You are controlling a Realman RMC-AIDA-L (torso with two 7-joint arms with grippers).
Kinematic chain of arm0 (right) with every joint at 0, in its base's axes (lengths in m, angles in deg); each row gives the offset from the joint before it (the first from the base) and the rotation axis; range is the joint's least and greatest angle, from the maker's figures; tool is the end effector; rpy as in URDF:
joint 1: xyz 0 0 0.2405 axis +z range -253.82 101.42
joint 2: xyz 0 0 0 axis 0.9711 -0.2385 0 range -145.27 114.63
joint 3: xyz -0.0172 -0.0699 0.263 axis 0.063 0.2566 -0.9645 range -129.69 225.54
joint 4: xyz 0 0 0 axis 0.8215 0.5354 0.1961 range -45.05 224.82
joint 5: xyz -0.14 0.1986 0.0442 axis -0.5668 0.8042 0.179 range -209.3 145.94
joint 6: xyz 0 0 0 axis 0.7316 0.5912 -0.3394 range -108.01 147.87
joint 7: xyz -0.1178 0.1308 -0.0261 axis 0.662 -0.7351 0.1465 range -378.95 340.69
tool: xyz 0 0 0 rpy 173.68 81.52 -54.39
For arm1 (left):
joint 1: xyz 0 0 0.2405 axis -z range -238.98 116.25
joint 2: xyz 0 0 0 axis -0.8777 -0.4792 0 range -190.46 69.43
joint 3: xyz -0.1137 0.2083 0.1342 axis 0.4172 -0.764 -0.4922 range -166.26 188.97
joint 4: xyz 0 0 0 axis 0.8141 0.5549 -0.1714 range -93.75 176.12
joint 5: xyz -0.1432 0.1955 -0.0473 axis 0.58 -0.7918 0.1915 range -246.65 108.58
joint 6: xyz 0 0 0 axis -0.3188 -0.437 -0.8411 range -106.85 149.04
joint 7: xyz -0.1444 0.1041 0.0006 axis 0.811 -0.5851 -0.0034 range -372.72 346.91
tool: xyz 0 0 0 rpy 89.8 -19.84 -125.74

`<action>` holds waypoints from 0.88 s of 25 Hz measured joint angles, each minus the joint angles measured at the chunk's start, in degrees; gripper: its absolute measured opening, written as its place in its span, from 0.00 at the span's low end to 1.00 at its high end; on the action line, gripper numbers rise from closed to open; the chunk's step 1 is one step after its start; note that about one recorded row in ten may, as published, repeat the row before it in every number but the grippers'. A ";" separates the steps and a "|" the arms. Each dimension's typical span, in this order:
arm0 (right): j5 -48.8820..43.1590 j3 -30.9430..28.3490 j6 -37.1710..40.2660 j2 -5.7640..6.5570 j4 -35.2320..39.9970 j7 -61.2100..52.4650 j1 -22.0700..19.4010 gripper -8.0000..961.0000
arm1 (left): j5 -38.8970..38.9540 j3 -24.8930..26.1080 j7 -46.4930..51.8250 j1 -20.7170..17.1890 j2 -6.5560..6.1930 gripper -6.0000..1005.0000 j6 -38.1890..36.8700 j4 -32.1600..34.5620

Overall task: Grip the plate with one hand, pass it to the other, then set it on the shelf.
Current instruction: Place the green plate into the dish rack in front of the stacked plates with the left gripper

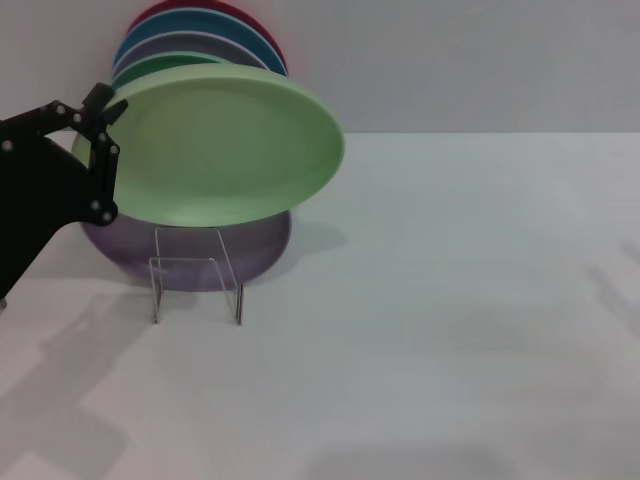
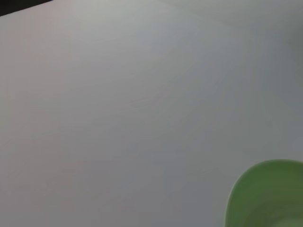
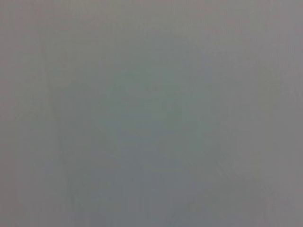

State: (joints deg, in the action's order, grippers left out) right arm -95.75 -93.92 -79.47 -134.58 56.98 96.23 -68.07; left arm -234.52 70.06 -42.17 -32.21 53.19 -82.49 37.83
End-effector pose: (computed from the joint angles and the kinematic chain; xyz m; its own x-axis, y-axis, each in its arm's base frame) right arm 0.3463 0.2890 0.0785 0.3603 0.1487 -0.9209 -0.7105 -0.5960 -0.3742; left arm -0.2686 0.3510 0.0013 0.6229 -0.7822 -0.0124 -0.1119 -0.0734 -0.9910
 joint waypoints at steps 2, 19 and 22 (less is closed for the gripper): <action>0.00 0.00 0.00 0.00 0.00 0.00 -0.03 0.78 | 0.00 0.00 0.00 -0.08 -0.02 0.05 0.09 0.00; 0.00 0.40 -0.20 0.00 -0.35 -0.05 0.14 0.78 | -0.01 -0.63 -0.37 -1.07 0.46 0.05 2.63 1.17; 0.00 0.64 -0.20 0.00 -0.45 -0.05 0.22 0.78 | -0.01 -0.77 -0.66 -1.13 0.46 0.05 3.15 1.16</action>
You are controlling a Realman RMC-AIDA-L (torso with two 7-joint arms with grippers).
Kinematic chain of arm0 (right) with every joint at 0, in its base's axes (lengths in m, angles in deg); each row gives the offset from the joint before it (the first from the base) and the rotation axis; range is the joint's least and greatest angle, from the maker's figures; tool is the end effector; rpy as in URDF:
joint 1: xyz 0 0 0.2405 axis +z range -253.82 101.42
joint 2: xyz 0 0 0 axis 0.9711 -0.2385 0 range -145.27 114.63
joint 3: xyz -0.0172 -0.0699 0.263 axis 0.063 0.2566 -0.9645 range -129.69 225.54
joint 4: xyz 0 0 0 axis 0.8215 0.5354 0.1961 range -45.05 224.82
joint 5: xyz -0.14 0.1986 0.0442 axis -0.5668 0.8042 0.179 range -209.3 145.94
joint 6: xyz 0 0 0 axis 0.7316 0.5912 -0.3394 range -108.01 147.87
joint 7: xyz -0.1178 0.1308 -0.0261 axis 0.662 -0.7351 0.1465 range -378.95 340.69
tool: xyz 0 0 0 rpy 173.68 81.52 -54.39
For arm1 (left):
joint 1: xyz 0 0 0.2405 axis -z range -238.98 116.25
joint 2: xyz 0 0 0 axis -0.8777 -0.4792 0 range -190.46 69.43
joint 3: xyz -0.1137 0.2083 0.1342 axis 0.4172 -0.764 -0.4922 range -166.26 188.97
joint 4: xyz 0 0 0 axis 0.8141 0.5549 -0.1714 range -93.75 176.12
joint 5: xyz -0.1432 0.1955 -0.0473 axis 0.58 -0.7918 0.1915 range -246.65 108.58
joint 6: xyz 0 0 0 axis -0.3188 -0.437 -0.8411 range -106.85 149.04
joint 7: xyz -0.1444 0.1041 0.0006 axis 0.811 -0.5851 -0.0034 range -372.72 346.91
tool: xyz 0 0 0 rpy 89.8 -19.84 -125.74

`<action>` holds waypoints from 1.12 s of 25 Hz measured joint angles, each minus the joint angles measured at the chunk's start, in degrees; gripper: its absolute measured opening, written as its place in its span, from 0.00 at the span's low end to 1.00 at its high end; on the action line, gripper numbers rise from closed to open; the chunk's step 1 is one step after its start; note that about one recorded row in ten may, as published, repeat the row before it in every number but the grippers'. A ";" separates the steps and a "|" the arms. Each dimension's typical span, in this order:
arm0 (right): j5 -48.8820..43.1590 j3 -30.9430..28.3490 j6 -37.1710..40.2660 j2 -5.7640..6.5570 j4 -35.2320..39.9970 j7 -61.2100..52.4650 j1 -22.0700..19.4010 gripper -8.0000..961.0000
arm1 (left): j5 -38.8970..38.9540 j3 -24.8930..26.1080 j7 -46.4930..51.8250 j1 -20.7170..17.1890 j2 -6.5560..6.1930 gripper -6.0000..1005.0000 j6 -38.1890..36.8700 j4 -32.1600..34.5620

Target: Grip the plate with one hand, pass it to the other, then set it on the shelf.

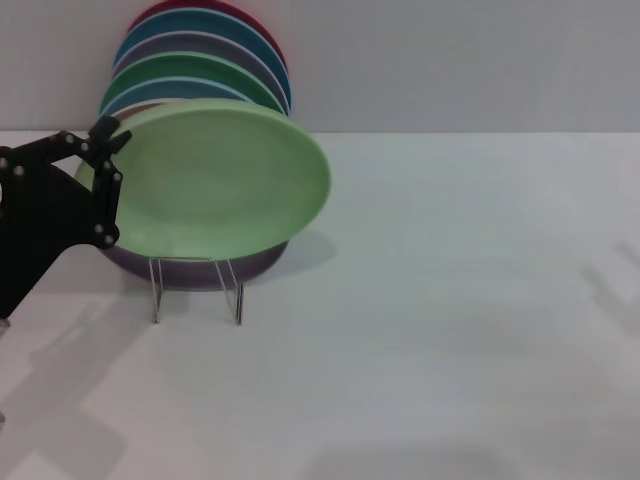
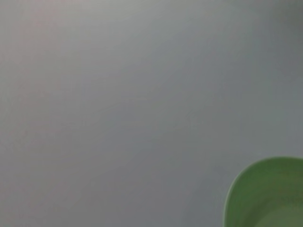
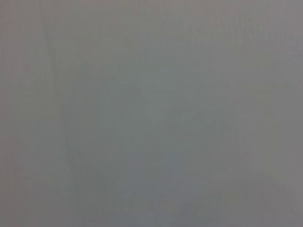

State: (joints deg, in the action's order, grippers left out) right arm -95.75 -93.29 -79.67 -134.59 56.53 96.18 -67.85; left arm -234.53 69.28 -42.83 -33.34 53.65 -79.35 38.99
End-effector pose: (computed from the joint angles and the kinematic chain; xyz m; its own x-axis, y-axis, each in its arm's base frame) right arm 0.3424 0.2908 0.0776 0.3631 0.1484 -0.9198 -0.6981 -0.6104 -0.3741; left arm -0.2848 0.3484 -0.0083 0.6794 -0.7332 -0.0267 -0.1485 -0.1018 -0.9837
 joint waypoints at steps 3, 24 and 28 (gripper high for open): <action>0.00 0.06 0.00 0.00 0.00 0.00 0.02 0.78 | 0.00 -0.35 -0.05 -0.08 0.03 0.05 0.95 -0.02; 0.00 0.06 -0.61 0.09 0.02 -0.52 0.35 0.79 | 0.31 0.02 -4.05 -1.47 2.35 0.28 3.27 -1.54; 0.01 0.05 -0.67 0.07 0.01 0.17 0.10 0.78 | 0.35 3.06 -6.54 -8.35 3.40 0.46 -7.93 -8.91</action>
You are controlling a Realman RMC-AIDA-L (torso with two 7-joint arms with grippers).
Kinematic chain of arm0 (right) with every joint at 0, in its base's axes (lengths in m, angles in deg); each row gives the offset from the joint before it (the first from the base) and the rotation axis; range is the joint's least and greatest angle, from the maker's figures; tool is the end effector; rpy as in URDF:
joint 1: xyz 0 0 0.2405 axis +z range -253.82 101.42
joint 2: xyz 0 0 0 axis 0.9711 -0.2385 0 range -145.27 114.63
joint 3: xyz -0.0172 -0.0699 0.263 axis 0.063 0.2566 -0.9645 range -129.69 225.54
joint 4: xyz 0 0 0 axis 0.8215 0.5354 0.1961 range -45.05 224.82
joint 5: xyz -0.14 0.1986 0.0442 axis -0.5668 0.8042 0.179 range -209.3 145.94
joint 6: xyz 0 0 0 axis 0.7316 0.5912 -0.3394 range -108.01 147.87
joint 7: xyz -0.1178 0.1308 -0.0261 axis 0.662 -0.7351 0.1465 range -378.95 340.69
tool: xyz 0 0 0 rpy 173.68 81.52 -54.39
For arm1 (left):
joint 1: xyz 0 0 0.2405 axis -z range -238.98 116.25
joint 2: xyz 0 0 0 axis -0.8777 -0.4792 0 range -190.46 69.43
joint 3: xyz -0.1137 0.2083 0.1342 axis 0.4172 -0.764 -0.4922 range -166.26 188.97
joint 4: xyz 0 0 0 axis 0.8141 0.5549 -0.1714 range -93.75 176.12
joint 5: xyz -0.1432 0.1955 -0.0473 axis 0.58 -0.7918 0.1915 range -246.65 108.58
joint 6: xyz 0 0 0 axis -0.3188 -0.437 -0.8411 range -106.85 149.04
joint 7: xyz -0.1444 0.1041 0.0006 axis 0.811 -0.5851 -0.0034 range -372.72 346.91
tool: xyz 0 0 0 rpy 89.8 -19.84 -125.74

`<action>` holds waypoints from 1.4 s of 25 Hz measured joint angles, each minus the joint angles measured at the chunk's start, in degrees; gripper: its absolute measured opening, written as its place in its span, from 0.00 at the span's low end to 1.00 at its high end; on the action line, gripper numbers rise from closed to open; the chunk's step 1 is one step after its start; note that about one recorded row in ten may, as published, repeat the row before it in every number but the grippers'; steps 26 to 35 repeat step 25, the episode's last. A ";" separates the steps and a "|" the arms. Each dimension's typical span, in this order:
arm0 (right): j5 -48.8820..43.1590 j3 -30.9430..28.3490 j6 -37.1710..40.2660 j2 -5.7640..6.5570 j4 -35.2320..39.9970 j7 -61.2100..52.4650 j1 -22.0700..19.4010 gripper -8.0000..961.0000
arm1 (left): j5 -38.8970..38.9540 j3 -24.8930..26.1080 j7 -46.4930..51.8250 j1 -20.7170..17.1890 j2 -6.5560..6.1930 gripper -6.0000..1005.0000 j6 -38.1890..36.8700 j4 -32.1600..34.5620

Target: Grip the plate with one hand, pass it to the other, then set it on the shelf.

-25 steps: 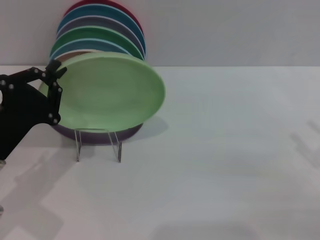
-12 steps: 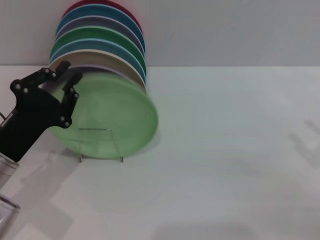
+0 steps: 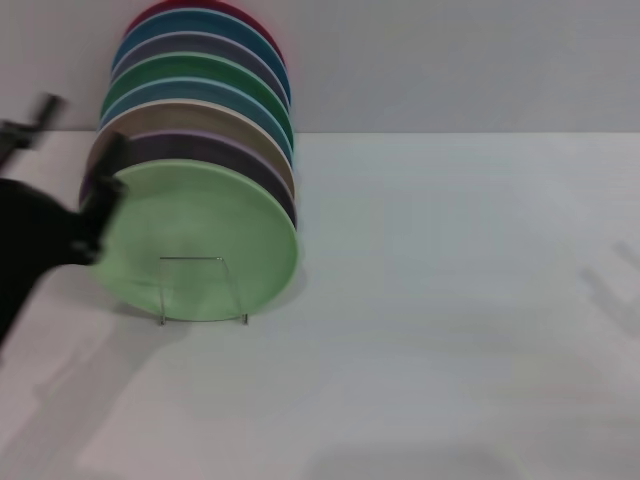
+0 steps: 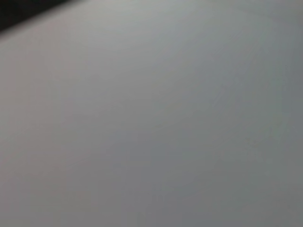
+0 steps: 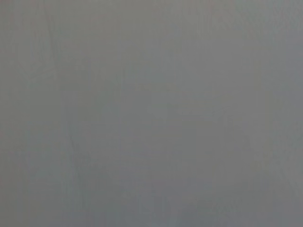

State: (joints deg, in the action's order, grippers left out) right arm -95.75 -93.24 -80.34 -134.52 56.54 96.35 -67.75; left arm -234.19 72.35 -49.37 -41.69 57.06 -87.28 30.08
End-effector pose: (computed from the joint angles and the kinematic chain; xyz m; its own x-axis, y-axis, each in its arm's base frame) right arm 0.3403 0.2901 0.0780 0.3629 0.1543 -0.9190 -0.6888 -0.6199 -0.3760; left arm -0.2674 0.3009 -0.0089 0.6291 -0.7753 -0.0551 0.0063 0.0759 -0.9971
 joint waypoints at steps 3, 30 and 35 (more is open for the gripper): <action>0.04 -0.04 -0.01 -0.11 0.27 2.27 -0.16 0.78 | 0.03 2.22 0.54 -3.82 0.78 0.48 -4.00 -4.72; 21.75 1.74 8.41 -0.69 20.97 37.86 1.85 0.85 | 18.84 2.90 36.09 -8.47 1.38 0.73 18.80 1.76; 21.75 1.74 8.41 -0.69 20.97 37.86 1.85 0.85 | 18.84 2.90 36.09 -8.47 1.38 0.73 18.80 1.76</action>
